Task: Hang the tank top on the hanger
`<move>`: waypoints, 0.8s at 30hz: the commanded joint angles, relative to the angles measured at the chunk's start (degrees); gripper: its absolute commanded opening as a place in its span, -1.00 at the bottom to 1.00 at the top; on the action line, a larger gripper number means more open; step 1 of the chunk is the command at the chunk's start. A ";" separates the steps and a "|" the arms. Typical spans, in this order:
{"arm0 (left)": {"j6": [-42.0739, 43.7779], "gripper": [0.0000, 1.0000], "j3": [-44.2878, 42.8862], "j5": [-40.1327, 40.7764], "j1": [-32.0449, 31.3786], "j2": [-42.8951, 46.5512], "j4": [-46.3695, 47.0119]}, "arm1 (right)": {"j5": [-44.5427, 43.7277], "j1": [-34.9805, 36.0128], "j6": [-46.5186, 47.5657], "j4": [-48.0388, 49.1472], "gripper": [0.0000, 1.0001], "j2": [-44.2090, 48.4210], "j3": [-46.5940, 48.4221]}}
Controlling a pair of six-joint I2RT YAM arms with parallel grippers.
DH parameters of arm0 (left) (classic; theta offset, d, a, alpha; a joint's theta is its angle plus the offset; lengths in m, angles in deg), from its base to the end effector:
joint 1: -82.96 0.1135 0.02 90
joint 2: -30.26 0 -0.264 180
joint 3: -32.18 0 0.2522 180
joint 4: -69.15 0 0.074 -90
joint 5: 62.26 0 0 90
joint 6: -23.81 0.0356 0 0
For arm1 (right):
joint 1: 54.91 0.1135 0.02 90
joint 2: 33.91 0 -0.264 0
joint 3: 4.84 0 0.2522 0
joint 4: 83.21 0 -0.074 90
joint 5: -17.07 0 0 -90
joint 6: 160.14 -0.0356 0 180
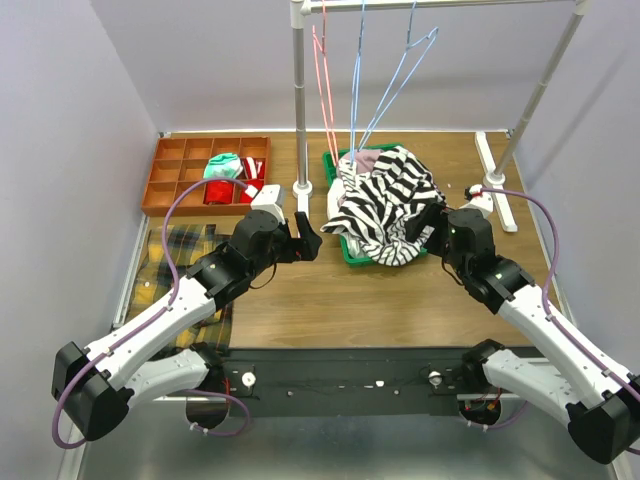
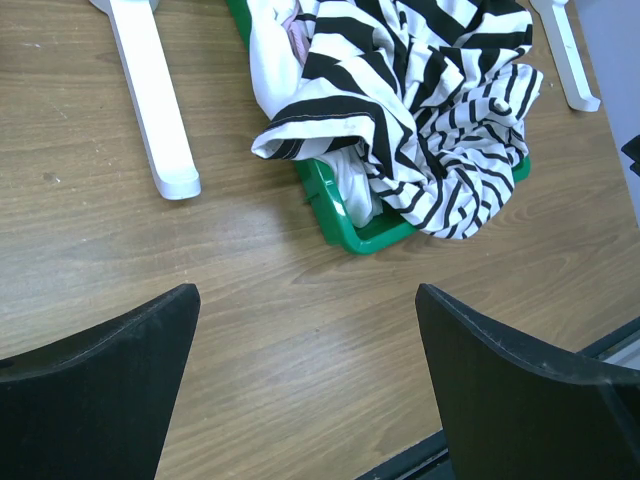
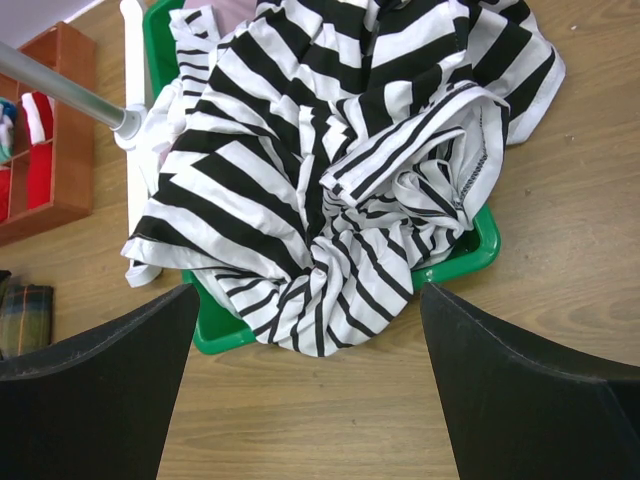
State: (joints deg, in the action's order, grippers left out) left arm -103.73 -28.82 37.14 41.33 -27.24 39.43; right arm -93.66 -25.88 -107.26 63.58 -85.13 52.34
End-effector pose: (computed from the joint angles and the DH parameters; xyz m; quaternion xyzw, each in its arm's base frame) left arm 0.1741 -0.1470 0.3033 -0.0131 0.8472 -0.2819 0.4501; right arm 0.1818 0.0865 0.2964 0.1527 0.8311 0.1508 0.5130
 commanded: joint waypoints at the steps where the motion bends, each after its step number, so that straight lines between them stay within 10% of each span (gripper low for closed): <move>1: 0.10 0.98 -1.36 0.08 0.23 0.28 -0.12 | -1.94 -0.03 0.82 -1.21 1.00 0.07 0.09; 24: -1.49 0.98 -1.89 0.96 2.51 -1.83 -2.66 | 11.23 0.05 0.74 16.62 0.67 -41.49 19.07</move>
State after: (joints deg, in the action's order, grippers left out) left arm -105.08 -29.02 37.34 42.69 -29.40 38.36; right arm -85.66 -25.88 -106.08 74.95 -121.93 67.33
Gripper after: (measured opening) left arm 0.988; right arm 0.843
